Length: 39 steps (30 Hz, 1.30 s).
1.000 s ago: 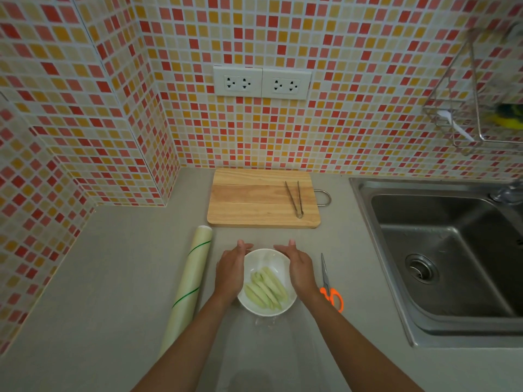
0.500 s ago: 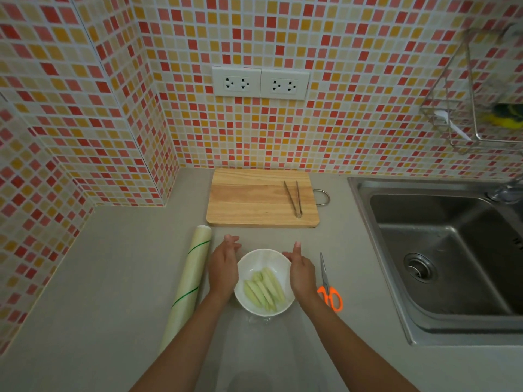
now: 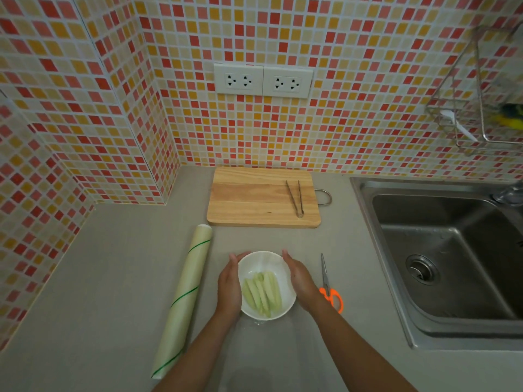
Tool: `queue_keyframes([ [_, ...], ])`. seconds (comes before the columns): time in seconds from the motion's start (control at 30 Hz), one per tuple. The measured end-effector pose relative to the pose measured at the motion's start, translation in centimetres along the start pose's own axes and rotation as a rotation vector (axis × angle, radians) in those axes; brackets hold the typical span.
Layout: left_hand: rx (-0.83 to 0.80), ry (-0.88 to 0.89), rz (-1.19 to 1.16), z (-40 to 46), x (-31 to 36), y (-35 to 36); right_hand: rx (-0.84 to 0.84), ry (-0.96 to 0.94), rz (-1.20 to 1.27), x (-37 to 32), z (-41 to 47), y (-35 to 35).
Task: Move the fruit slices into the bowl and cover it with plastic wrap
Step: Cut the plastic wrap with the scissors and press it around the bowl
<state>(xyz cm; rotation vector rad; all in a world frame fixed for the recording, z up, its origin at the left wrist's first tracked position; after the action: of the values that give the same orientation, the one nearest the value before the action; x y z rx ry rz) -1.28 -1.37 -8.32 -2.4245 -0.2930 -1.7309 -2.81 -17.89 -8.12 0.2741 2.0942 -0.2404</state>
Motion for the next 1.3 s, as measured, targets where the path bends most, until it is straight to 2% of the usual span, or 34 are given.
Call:
queue_keyframes([
  [0.2,-0.281,0.102,0.280,1.8,1.7,1.9,0.110,-0.147,-0.048,-1.7,0.2,-1.7],
  [0.27,-0.198,0.187,0.304,2.1,2.8,1.9,0.137,-0.165,0.003,-2.2,0.4,-1.9],
  [0.37,0.092,0.232,0.205,1.1,3.5,-0.2,0.099,-0.157,0.028,-2.4,0.6,-1.4],
  [0.4,0.169,0.216,0.141,0.1,3.1,-0.9,0.091,-0.140,0.047,-2.3,0.6,-1.4],
  [0.47,0.225,0.149,0.040,-2.3,1.6,-1.2,0.074,-0.107,0.075,-1.7,0.7,-1.5],
  [0.57,0.214,0.113,0.047,-5.0,-0.2,-0.5,0.028,-0.053,0.063,-0.2,0.6,-1.5],
  [0.7,0.226,0.021,-0.107,-4.0,-0.4,-0.4,0.042,0.049,0.101,1.8,0.5,-1.6],
  [0.87,0.108,-0.023,-0.103,-1.5,0.2,0.3,-0.006,0.080,0.175,2.2,0.4,-1.2],
  [1.0,-0.036,-0.048,-0.026,0.8,1.8,1.7,0.088,0.017,0.234,0.8,0.5,-1.6],
  [1.1,-0.118,-0.183,-0.027,1.6,2.1,2.7,0.204,0.003,0.255,0.7,0.7,-1.9],
  [1.2,-0.121,-0.326,-0.088,1.6,1.5,2.8,0.282,0.002,0.272,0.8,0.8,-2.2],
  [1.3,-0.055,-0.355,-0.050,1.3,0.6,2.3,0.355,0.000,0.317,0.1,0.9,-2.4],
])
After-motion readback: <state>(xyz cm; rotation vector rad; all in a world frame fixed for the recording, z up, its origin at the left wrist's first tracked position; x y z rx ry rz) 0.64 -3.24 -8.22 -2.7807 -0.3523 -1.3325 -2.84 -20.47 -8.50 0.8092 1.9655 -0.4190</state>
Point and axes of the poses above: each hand's wrist, its own z-axis towards the middle knuckle, its own y-axis out of the palm, x = y × z, the point moved 7 cm from there along z, towards the middle knuckle, and after that the axes turned 11 degrees about x, right-handed, at the moved point
